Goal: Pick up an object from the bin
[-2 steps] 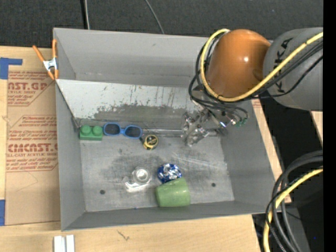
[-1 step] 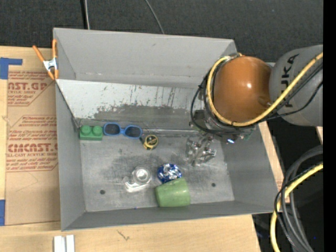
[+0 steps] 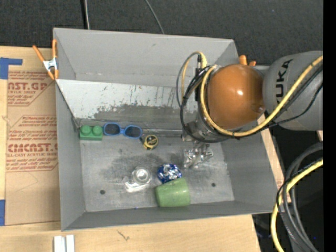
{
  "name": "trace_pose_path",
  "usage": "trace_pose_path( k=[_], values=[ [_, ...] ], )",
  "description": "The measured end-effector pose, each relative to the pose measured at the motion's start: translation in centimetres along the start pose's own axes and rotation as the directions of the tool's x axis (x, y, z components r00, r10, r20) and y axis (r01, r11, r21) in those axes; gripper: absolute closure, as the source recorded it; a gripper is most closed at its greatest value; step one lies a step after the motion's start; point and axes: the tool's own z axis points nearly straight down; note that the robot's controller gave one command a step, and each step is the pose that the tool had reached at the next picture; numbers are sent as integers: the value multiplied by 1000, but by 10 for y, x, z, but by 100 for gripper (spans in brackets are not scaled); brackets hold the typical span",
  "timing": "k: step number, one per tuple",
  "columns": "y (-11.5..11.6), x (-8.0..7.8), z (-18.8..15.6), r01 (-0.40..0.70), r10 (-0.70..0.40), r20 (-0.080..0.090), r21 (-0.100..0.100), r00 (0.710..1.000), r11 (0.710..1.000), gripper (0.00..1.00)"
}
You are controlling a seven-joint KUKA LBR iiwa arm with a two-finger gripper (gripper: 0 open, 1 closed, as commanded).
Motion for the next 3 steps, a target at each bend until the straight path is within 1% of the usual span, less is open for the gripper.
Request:
trace_pose_path(
  k=[1, 2, 3],
  values=[
    [0, 0, -1, -2, 2, 0, 1, 1000, 1000, 0],
    [9, -29, 34, -172, 172, 6, 27, 985, 985, 0],
    [7, -38, 30, -169, 168, 25, 37, 985, 985, 100]
  ],
)
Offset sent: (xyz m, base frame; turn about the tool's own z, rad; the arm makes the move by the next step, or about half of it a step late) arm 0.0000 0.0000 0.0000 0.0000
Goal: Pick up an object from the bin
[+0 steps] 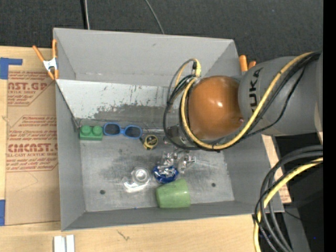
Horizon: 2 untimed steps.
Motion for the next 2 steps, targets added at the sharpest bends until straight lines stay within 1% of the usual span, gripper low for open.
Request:
trace_pose_path(
  k=[1, 2],
  values=[
    [7, -25, -9, 8, -9, -22, -25, 1000, 1000, 100],
    [-21, -57, -3, 24, -25, -26, -32, 999, 999, 100]
  ],
)
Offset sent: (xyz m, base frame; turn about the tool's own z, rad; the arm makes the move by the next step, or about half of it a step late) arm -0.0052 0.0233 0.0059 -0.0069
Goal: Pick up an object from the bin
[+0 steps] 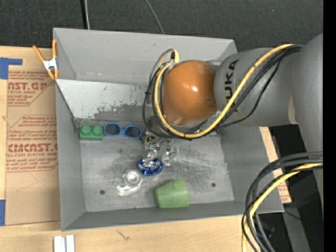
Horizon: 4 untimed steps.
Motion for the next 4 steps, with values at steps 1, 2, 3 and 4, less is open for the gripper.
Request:
trace_pose_path(
  k=[1, 2, 3, 4],
  values=[
    [15, 10, -34, 14, -14, 2, -1, 1000, 1000, 100],
    [-20, 24, -14, 12, -12, 2, -2, 1000, 1000, 100],
    [-17, 48, -5, 19, -19, 7, 2, 1000, 1000, 100],
    [-22, 73, -5, 8, -8, 6, 1, 1000, 1000, 100]
  ],
)
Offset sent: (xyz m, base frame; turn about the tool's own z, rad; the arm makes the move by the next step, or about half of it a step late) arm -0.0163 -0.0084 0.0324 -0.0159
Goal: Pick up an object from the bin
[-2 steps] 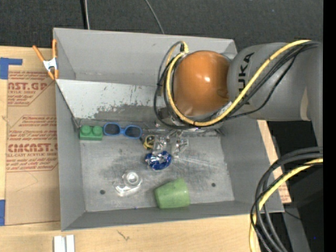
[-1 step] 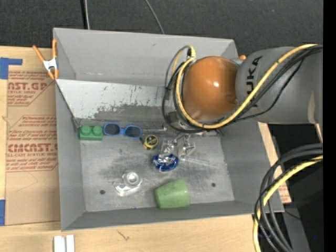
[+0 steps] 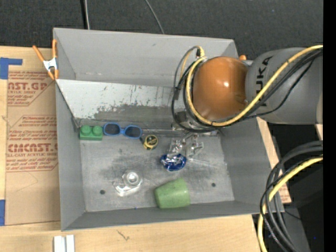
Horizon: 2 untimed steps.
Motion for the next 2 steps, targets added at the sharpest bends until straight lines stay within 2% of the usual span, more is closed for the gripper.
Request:
trace_pose_path(
  k=[1, 2],
  values=[
    [-2, -9, -1, -30, 30, -3, -2, 1000, 1000, 100],
    [23, -39, -117, -20, 20, -1, 4, 1000, 1000, 100]
  ],
)
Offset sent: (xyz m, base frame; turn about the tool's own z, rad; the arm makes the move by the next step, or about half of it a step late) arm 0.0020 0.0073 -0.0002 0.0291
